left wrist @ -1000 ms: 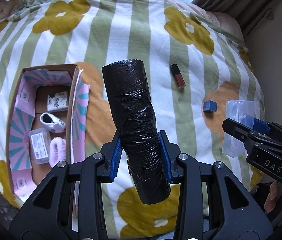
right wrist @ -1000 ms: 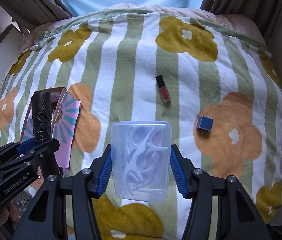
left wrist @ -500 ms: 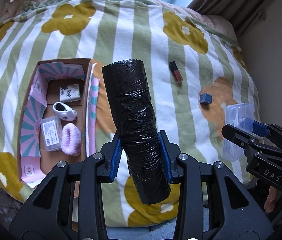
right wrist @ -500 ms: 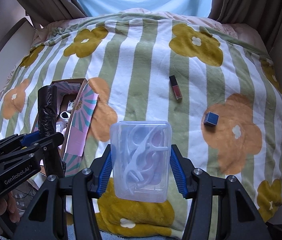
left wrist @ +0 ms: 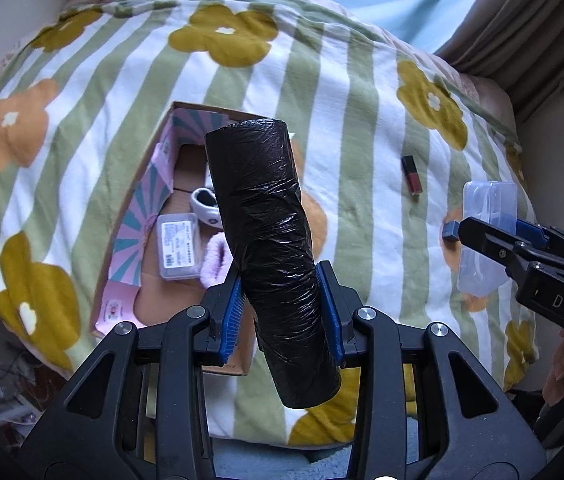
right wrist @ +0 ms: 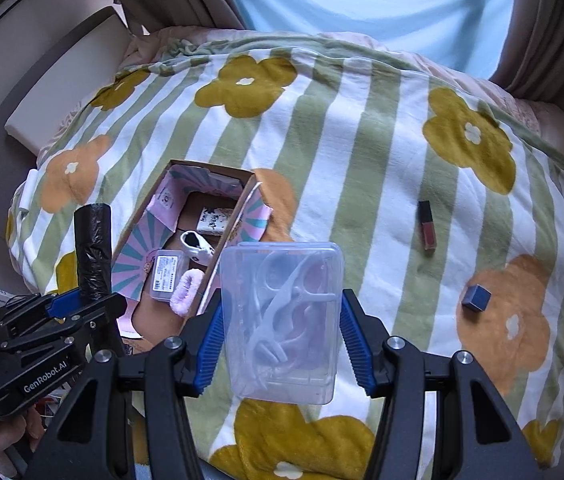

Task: Organize objects
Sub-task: 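Carry the bag roll and floss case with both tools over the box, then open both tools to drop the bag roll and floss case into the box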

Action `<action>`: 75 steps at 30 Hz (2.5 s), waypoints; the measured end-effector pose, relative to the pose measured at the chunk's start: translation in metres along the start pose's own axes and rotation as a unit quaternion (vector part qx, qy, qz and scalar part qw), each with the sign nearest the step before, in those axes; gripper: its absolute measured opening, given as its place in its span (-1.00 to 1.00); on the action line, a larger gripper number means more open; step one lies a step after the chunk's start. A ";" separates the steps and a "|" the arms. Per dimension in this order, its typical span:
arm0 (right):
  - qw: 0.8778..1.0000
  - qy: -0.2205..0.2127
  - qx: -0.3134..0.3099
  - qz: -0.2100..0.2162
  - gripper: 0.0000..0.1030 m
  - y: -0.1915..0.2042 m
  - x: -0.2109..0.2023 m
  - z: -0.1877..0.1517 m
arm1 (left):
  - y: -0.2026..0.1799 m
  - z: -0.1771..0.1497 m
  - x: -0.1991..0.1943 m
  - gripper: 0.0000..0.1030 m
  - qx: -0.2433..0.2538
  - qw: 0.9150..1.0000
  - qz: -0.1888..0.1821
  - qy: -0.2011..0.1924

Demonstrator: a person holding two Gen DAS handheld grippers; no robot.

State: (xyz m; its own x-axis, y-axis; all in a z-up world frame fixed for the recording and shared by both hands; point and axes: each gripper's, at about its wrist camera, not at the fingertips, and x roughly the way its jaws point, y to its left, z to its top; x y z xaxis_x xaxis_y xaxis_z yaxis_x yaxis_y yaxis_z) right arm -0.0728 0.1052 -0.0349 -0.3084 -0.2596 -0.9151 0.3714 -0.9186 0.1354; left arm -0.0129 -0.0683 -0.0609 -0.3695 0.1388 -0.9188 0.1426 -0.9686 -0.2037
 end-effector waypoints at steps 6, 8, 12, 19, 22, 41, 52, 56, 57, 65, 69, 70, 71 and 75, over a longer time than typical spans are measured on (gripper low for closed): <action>0.999 0.013 -0.043 0.022 -0.02 0.038 0.026 0.025 | 0.045 -0.006 0.001 -0.38 -0.037 0.999 0.026 0.004; 0.998 0.020 -0.054 0.028 -0.02 0.050 0.039 0.033 | 0.059 -0.009 0.005 -0.38 -0.050 0.998 0.030 0.008; 0.996 0.035 -0.072 0.039 -0.02 0.074 0.070 0.049 | 0.081 -0.014 0.019 -0.38 -0.073 0.997 0.036 0.019; 0.993 0.068 -0.090 0.046 -0.02 0.106 0.130 0.075 | 0.108 -0.022 0.058 -0.38 -0.104 0.993 0.030 0.048; 0.990 0.086 -0.098 0.048 -0.02 0.118 0.157 0.082 | 0.114 -0.026 0.078 -0.38 -0.109 0.991 0.025 0.068; 0.980 0.137 -0.134 0.051 -0.02 0.152 0.273 0.105 | 0.126 -0.024 0.165 -0.44 -0.132 0.984 0.004 0.120; 0.976 0.155 -0.139 0.058 0.98 0.157 0.278 0.105 | 0.111 -0.020 0.149 0.98 -0.141 0.985 0.023 0.095; 0.977 0.154 -0.135 0.066 0.99 0.152 0.274 0.101 | 0.100 -0.023 0.150 1.00 -0.134 0.986 0.026 0.098; 0.977 0.155 -0.134 0.067 0.99 0.150 0.274 0.100 | 0.098 -0.024 0.151 1.00 -0.134 0.985 0.023 0.102; 0.979 0.136 -0.138 0.064 0.99 0.146 0.253 0.096 | 0.081 -0.027 0.143 1.00 -0.125 0.987 0.027 0.093; 0.980 0.123 -0.143 0.063 0.99 0.145 0.230 0.096 | 0.070 -0.028 0.131 1.00 -0.119 0.989 0.026 0.082; 0.980 0.120 -0.143 0.063 0.99 0.145 0.222 0.095 | 0.067 -0.028 0.127 0.99 -0.117 0.990 0.026 0.079; 0.981 0.116 -0.143 0.064 0.99 0.145 0.214 0.095 | 0.064 -0.028 0.122 1.00 -0.114 0.990 0.027 0.075; 0.984 0.094 -0.136 0.070 0.99 0.139 0.178 0.091 | 0.057 -0.028 0.098 1.00 -0.102 0.993 0.031 0.056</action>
State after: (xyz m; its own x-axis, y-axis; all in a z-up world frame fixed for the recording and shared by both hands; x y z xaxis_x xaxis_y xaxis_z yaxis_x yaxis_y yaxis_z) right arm -0.1562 -0.0957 -0.1442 -0.0801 -0.2944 -0.9523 0.6265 -0.7579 0.1816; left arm -0.0151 -0.1042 -0.1716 -0.2508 0.1130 -0.9614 0.3497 -0.9155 -0.1989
